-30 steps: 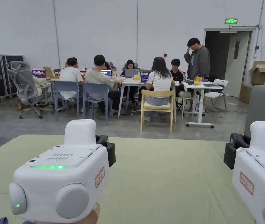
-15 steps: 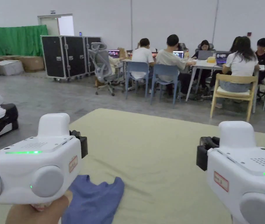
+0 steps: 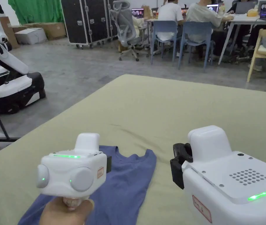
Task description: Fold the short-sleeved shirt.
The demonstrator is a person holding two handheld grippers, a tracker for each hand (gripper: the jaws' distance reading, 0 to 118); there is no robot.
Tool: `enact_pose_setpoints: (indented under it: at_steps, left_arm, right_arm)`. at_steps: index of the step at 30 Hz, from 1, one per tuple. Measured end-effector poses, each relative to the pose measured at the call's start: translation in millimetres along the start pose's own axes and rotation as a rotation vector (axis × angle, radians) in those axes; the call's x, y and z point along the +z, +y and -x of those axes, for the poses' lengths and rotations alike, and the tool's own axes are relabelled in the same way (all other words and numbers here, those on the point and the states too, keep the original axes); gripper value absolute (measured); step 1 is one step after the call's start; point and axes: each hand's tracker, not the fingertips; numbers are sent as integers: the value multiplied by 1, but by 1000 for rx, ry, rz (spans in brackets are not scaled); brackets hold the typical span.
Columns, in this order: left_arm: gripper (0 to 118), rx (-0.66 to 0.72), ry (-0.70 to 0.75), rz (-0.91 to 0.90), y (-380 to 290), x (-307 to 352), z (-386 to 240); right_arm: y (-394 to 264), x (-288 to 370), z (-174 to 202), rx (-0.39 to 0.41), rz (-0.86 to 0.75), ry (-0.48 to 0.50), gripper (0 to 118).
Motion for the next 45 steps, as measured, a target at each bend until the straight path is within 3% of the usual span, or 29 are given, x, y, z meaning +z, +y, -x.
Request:
enact_pose_setpoints:
  at_steps: [1, 2, 3, 4, 7, 12, 16, 17, 18, 19, 20, 21, 24, 27, 30, 34, 38, 45]
  left_arm:
    - [4, 11, -8, -6, -3, -23, -5]
    - [32, 12, -3, 24, -6, -48, -10]
    - [99, 11, -8, 85, -5, -84, -11]
    - [118, 35, -24, 181, -8, -117, -14]
    - [118, 92, -79, 257, -20, -188, -15]
    - [118, 47, -118, 368, -39, -249, -36]
    - [116, -104, -21, 449, -52, -268, -42]
    - [90, -76, -57, 393, -50, -263, -37]
    - [90, -63, -41, 367, -45, -255, -33]
    - [75, -59, 57, 300, -38, -248, -28]
    - [14, -34, 101, 279, -32, -243, -20]
    - [4, 82, 37, 252, -26, -239, -5]
    - [4, 298, -96, 378, -15, -234, 21]
    - [4, 225, -33, 269, 23, -202, 14]
    - [4, 242, -140, 150, 75, -153, -23]
    - [4, -23, -286, 16, 120, -78, -152]
    - [4, -132, -536, 6, 117, -12, -303]
    - [4, -356, -807, 209, 6, 40, -525]
  right_arm:
    - [-5, -5, -3, 7, 11, -11, 2]
    - [-11, -10, -6, 7, 13, -15, 2]
    - [-18, -16, -10, 6, 24, -23, 2]
    - [-24, -22, -13, 6, 41, -34, 2]
    - [-43, -39, -24, -27, 102, -44, 2]
    - [-66, -67, -38, -78, 195, -57, 2]
    - [-69, -76, -45, -104, 212, -63, 2]
    - [-70, -76, -46, -103, 215, -68, 2]
    - [-69, -72, -46, -101, 215, -74, 2]
    - [-69, -69, -48, -101, 212, -75, 2]
    - [-69, -66, -51, -103, 206, -73, 2]
    - [-68, -62, -53, -110, 198, -75, 2]
    - [-64, -45, -61, -142, 169, -94, 2]
    - [-57, -16, -78, -159, 141, -145, 2]
    - [-47, 31, -108, -181, 82, -252, 2]
    - [-31, 111, -154, -221, 14, -407, 2]
    - [-18, 201, -187, -211, -36, -613, 2]
    - [-16, 348, -213, -221, -79, -895, 2]
